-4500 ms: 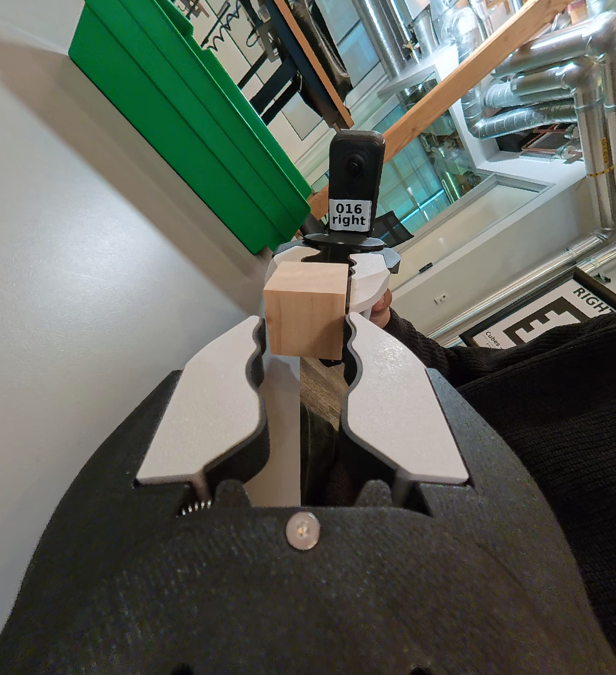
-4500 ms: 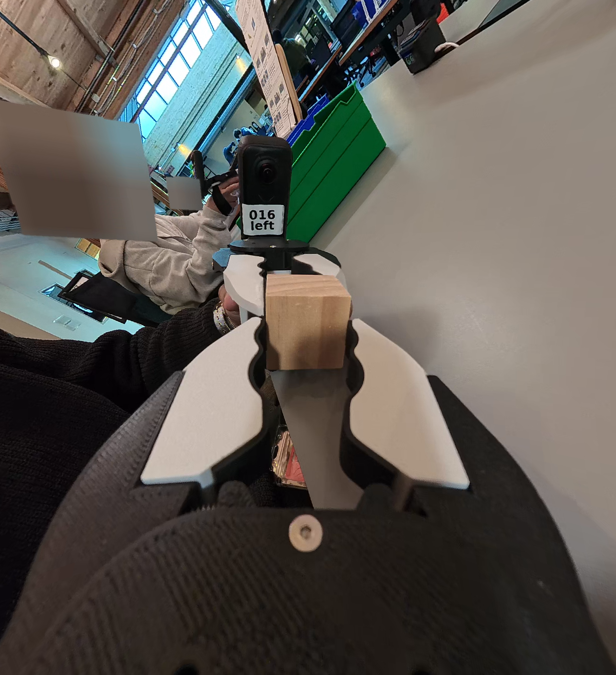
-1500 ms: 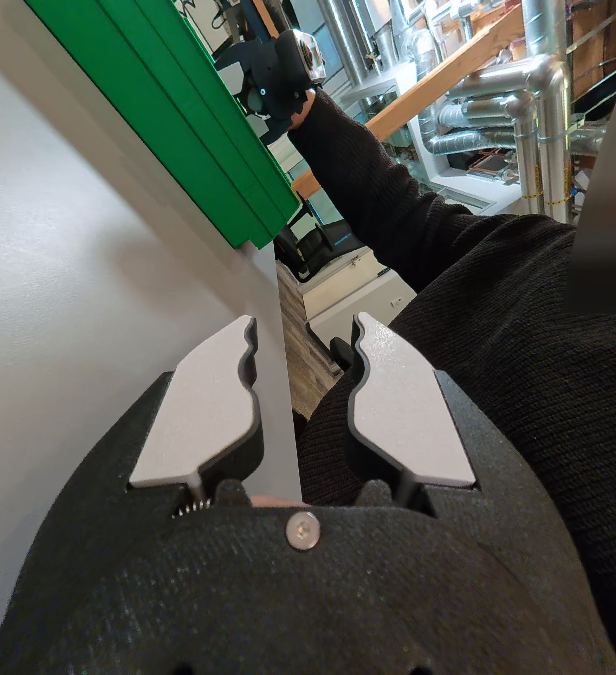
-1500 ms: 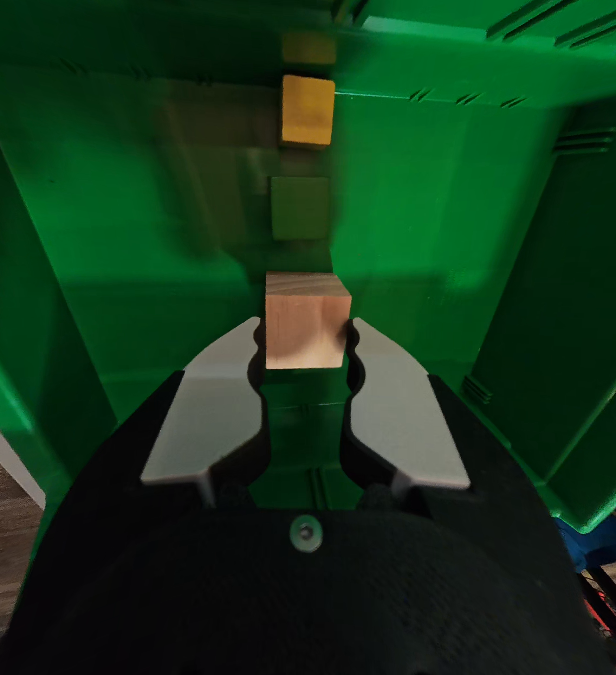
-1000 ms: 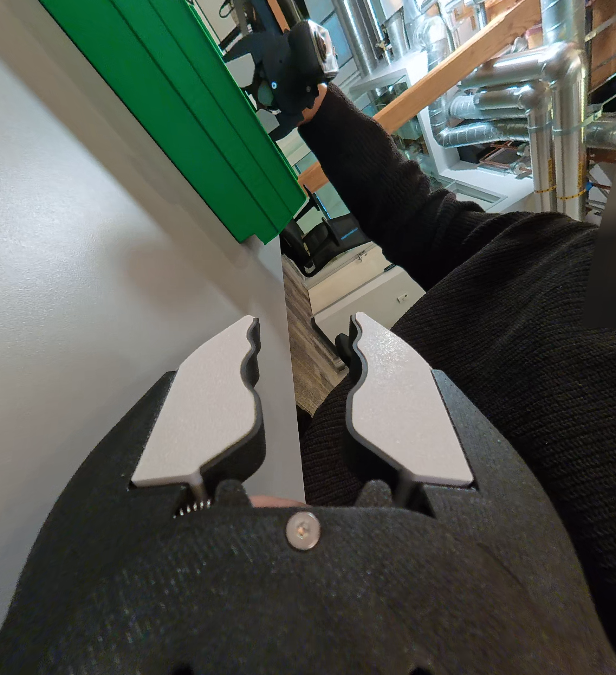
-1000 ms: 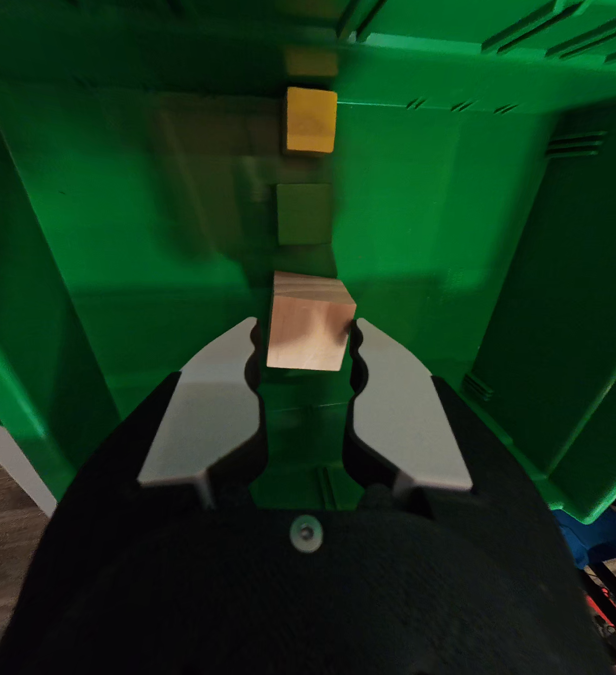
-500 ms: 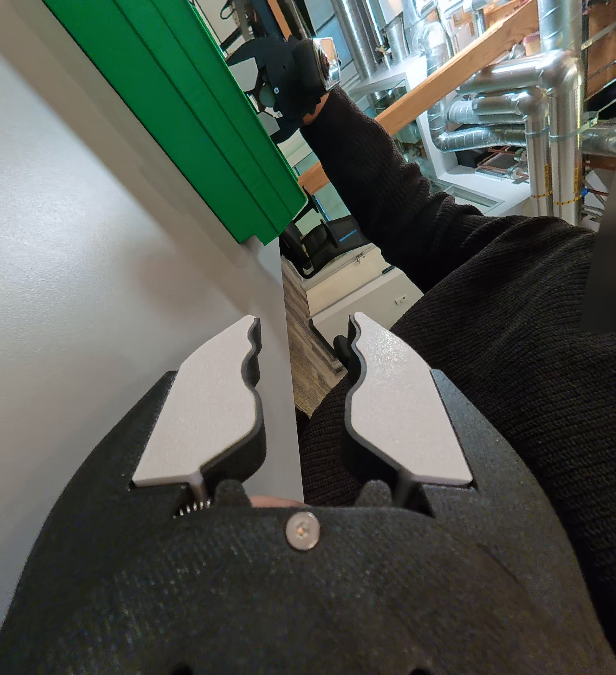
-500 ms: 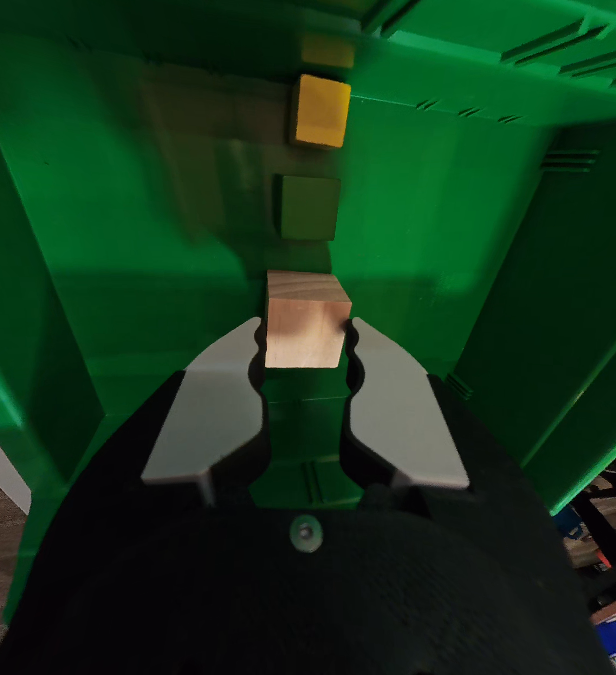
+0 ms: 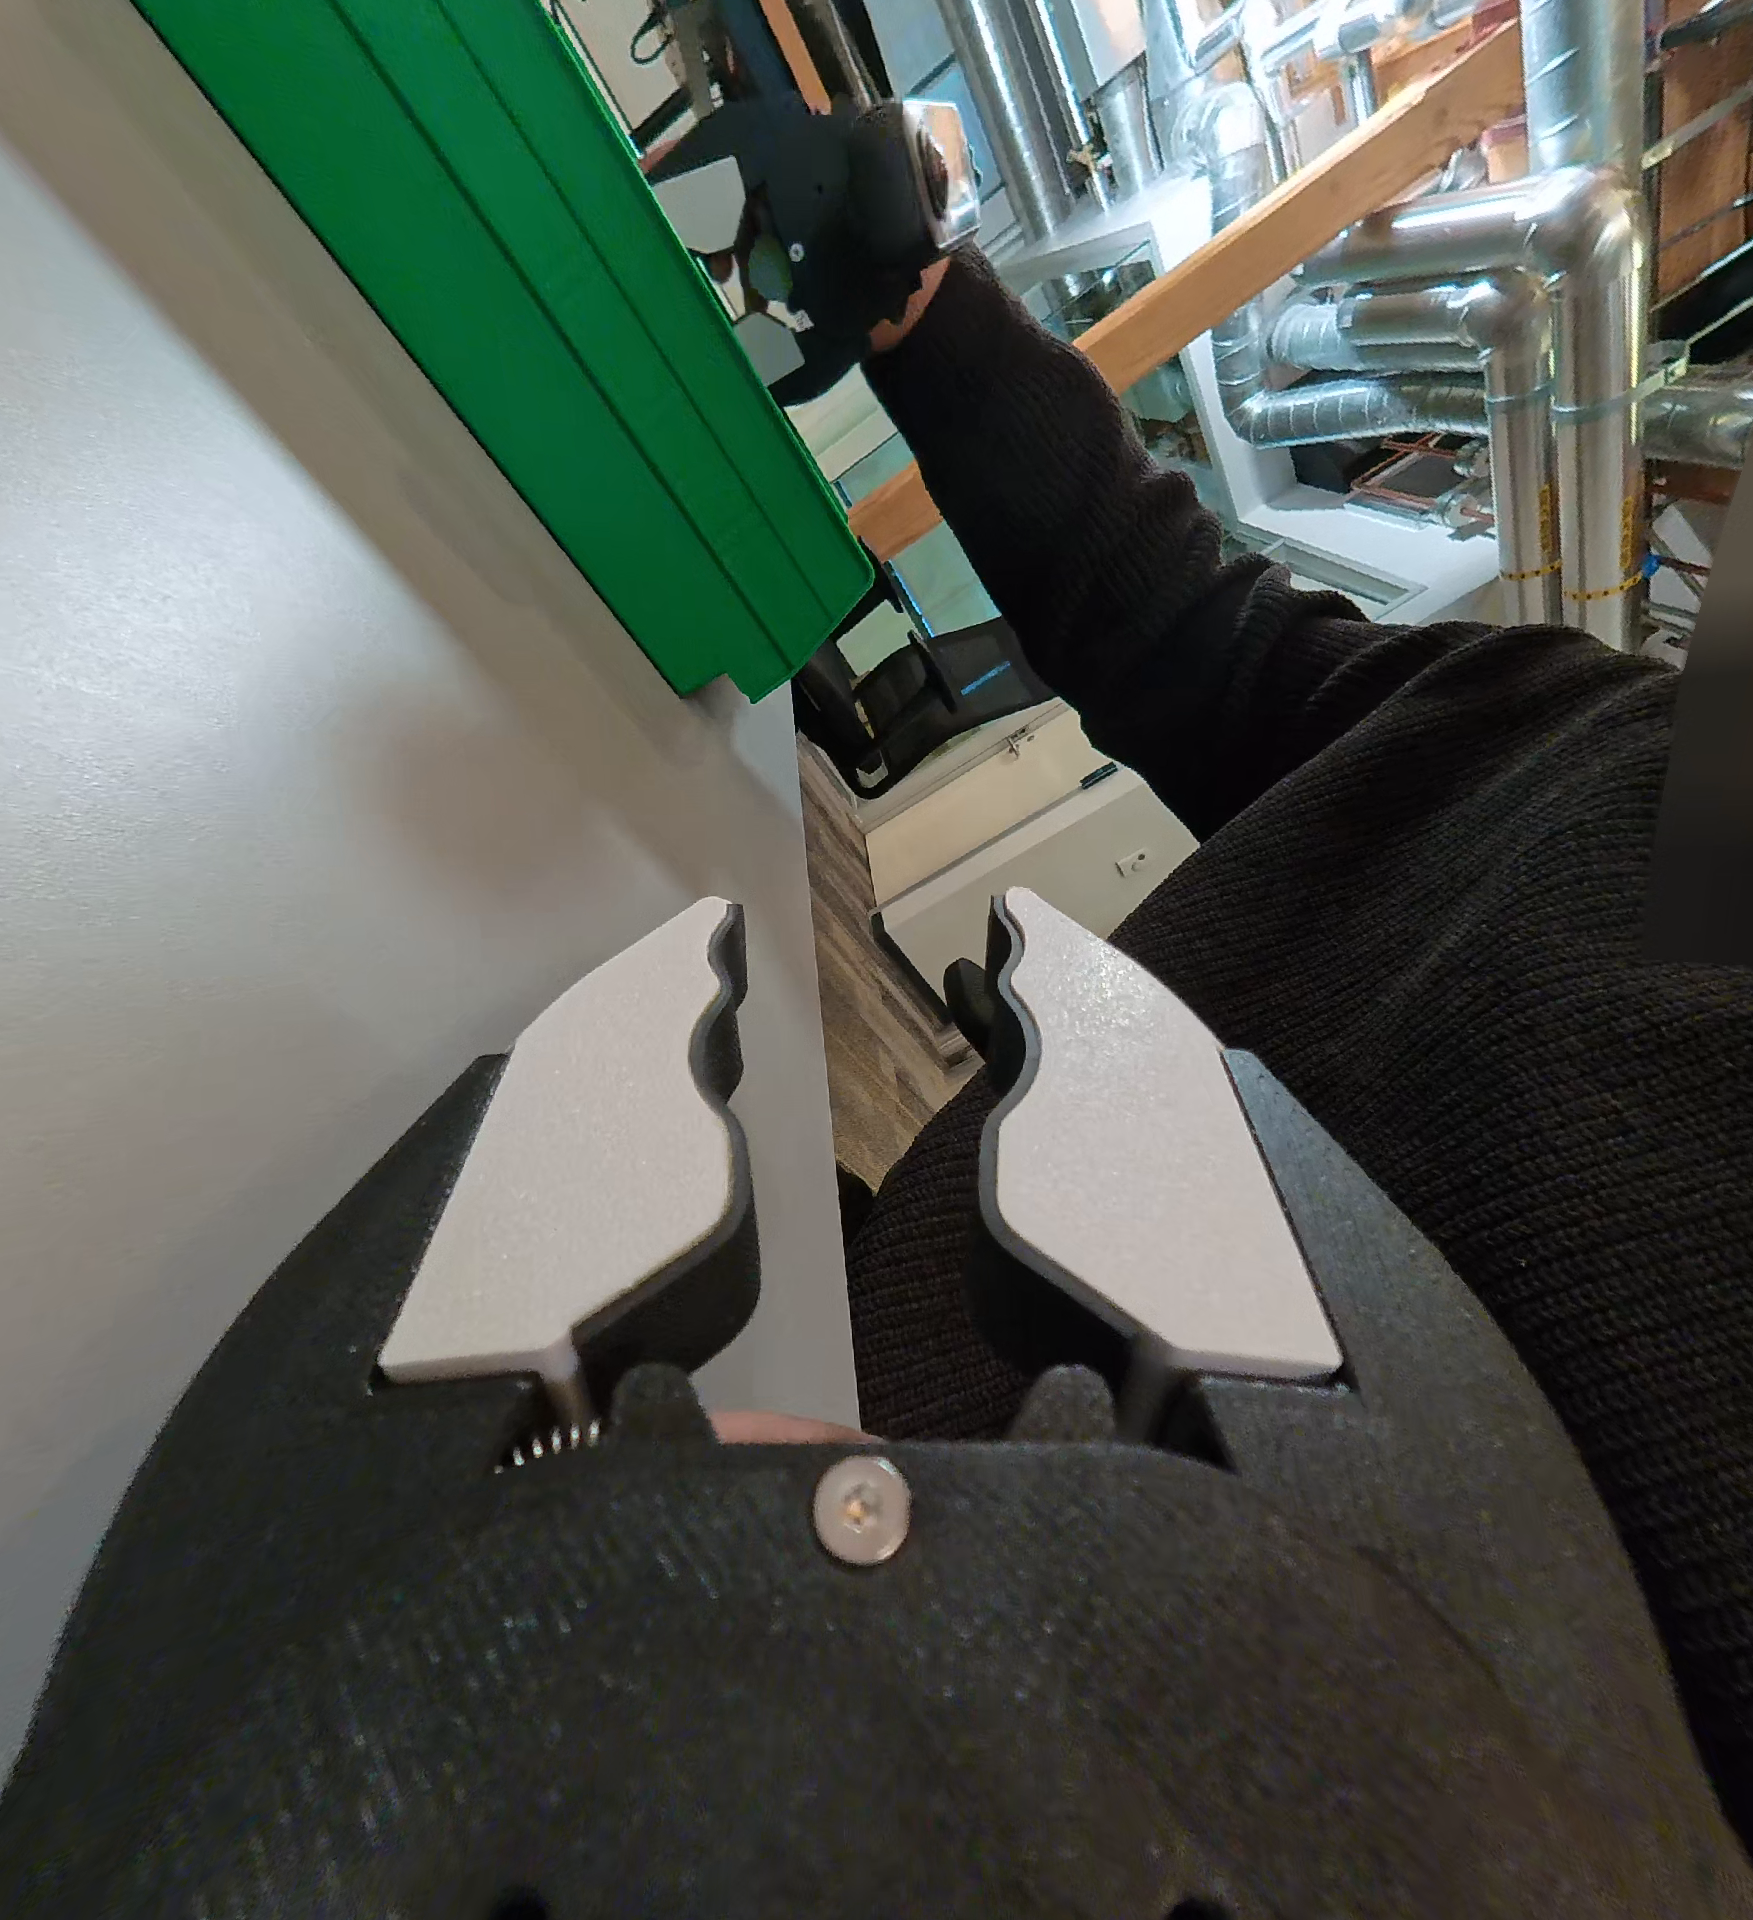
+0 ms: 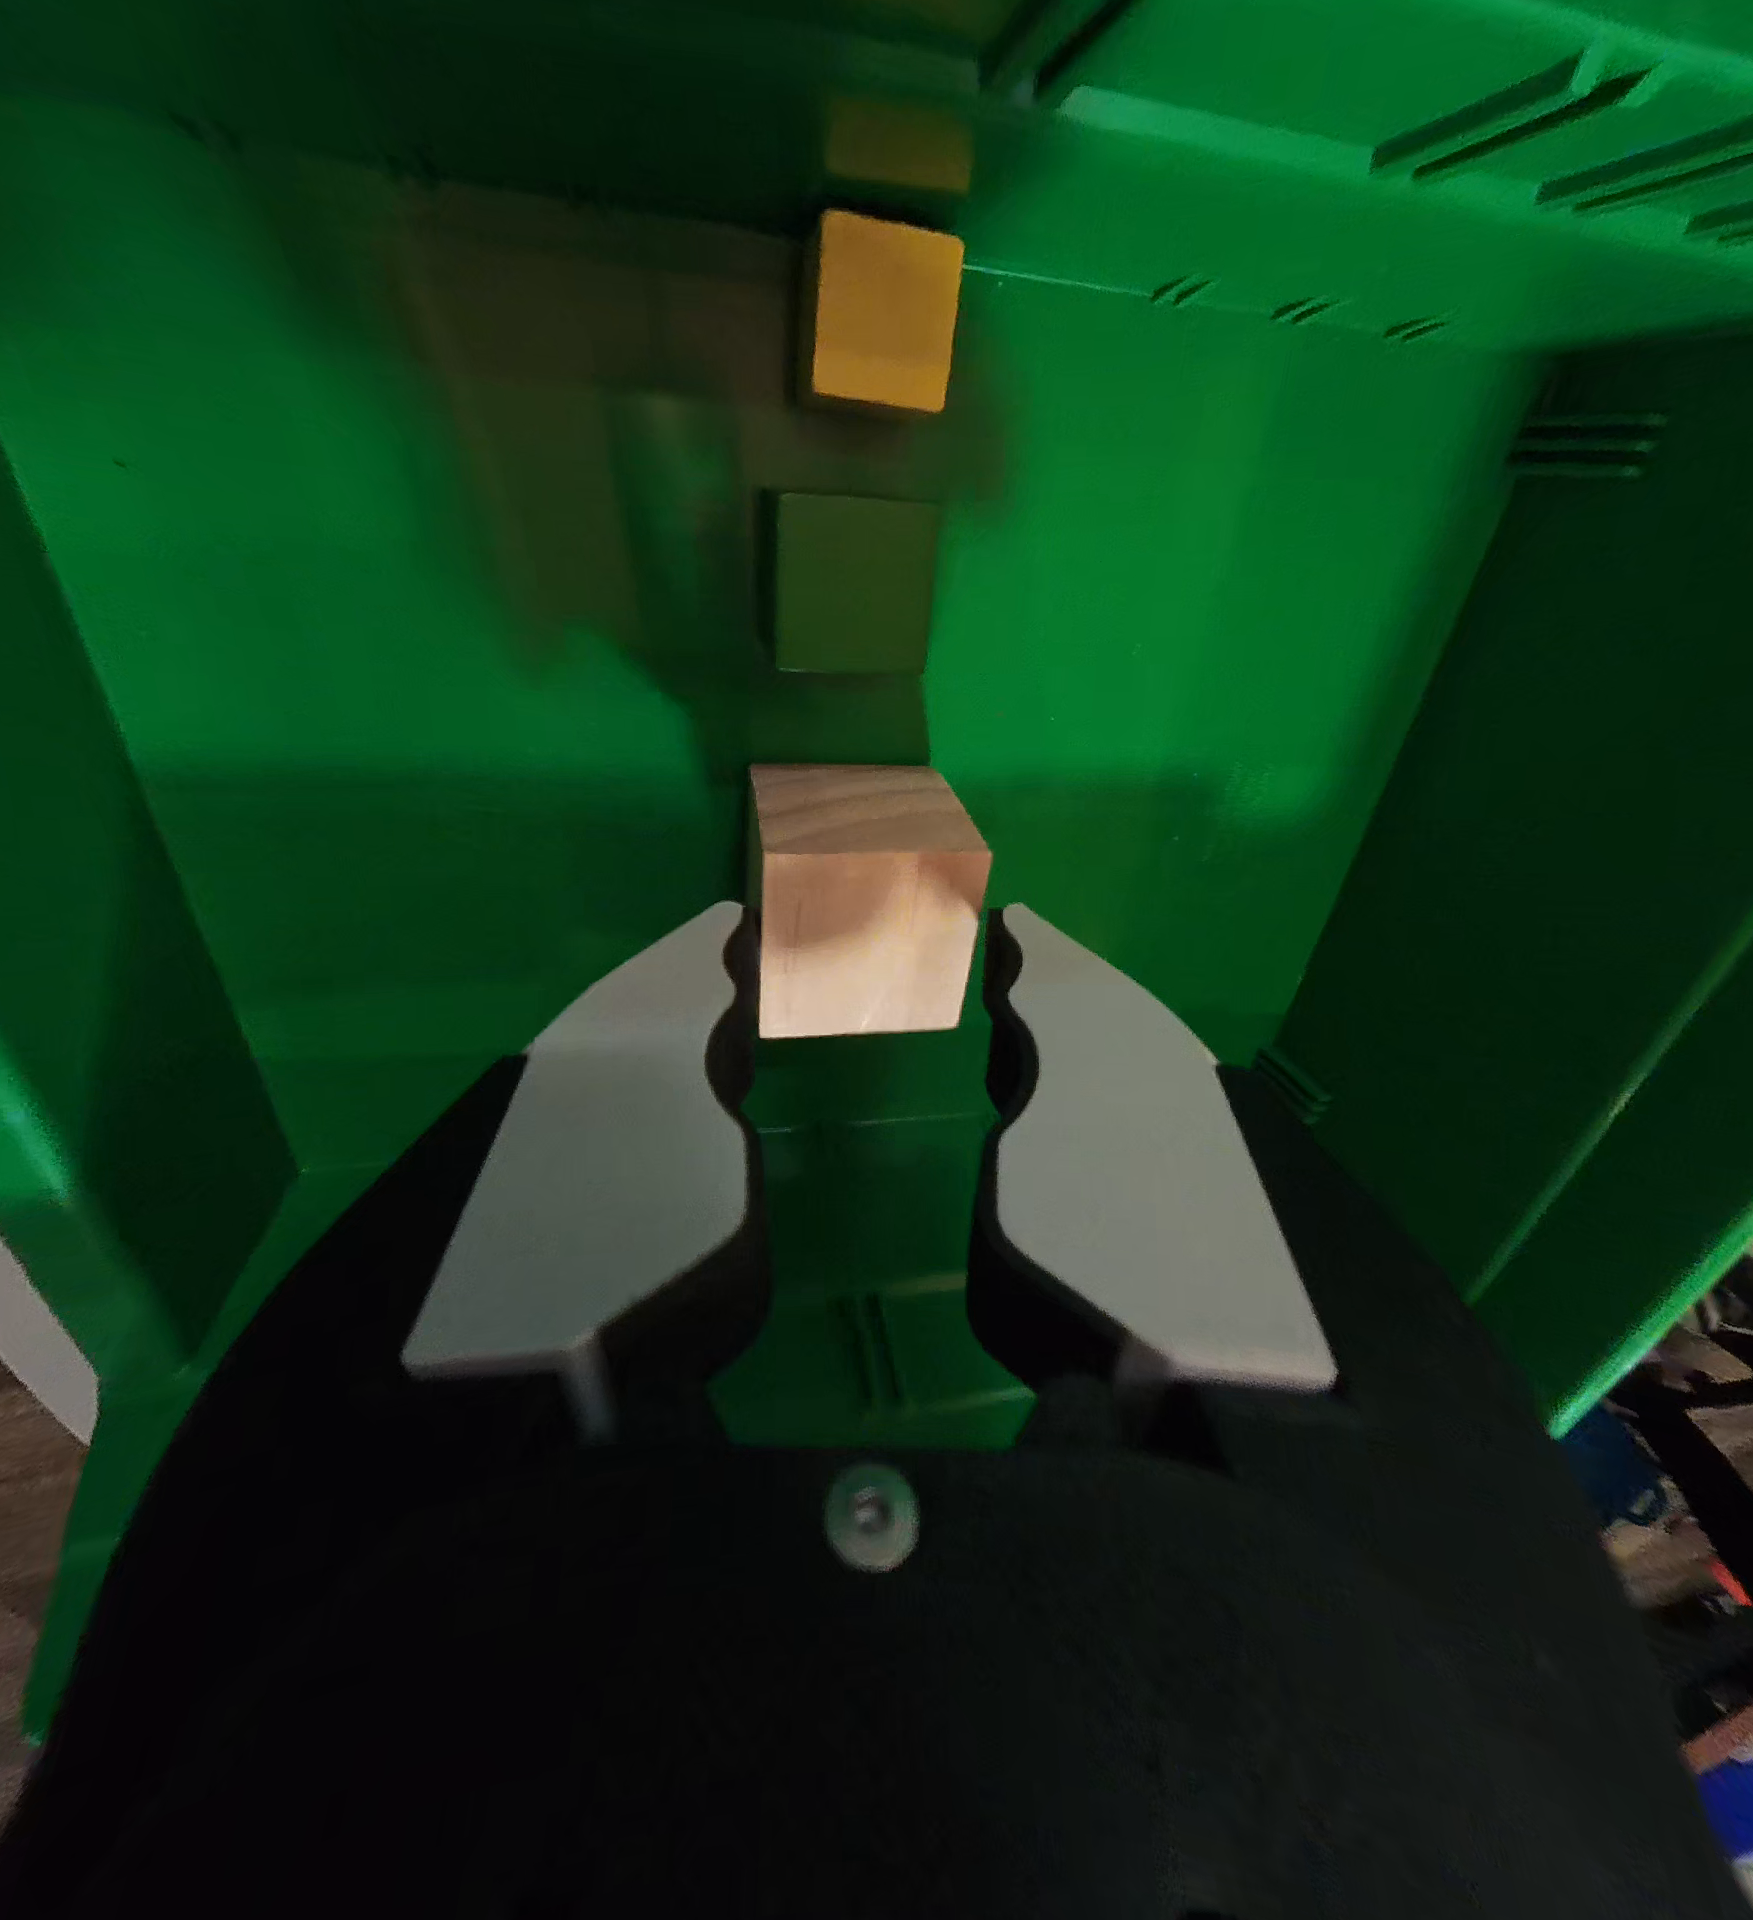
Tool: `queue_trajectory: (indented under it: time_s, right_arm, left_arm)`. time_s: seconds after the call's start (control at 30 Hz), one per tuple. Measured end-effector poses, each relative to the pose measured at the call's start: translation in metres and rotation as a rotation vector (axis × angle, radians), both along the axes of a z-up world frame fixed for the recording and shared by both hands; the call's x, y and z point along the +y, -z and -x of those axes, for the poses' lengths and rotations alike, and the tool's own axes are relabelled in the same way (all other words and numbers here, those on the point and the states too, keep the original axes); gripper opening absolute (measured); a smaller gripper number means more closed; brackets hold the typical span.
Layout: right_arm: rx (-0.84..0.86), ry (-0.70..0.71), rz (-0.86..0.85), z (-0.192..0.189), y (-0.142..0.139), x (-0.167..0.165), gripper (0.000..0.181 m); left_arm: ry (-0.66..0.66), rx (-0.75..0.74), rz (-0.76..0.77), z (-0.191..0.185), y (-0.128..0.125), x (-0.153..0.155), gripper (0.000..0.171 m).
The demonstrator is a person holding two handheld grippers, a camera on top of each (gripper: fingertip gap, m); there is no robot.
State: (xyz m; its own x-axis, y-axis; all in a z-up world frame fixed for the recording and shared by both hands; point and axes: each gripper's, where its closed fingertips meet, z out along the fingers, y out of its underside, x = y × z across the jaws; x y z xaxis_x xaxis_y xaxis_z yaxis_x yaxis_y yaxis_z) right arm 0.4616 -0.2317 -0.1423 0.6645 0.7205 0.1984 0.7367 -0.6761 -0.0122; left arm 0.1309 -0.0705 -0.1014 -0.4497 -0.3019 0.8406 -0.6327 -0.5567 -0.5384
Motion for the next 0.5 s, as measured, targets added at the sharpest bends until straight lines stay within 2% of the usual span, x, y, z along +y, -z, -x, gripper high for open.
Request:
queue_trajectory:
  time_s: [0.27,0.33,0.5]
  right_arm:
    - [0.002,0.030,-0.022,0.007,-0.006,-0.001,0.050]
    - [-0.006,0.054,-0.045,0.007,-0.010,-0.001,0.057]
    - [0.003,0.146,-0.189,0.008,-0.034,0.002,0.067]
  left_arm:
    - [-0.001,0.002,0.003,0.000,0.000,0.001,0.044]
    - [-0.002,0.002,0.004,0.000,0.000,0.001,0.044]
    - [-0.002,0.000,0.002,0.000,0.000,0.001,0.044]
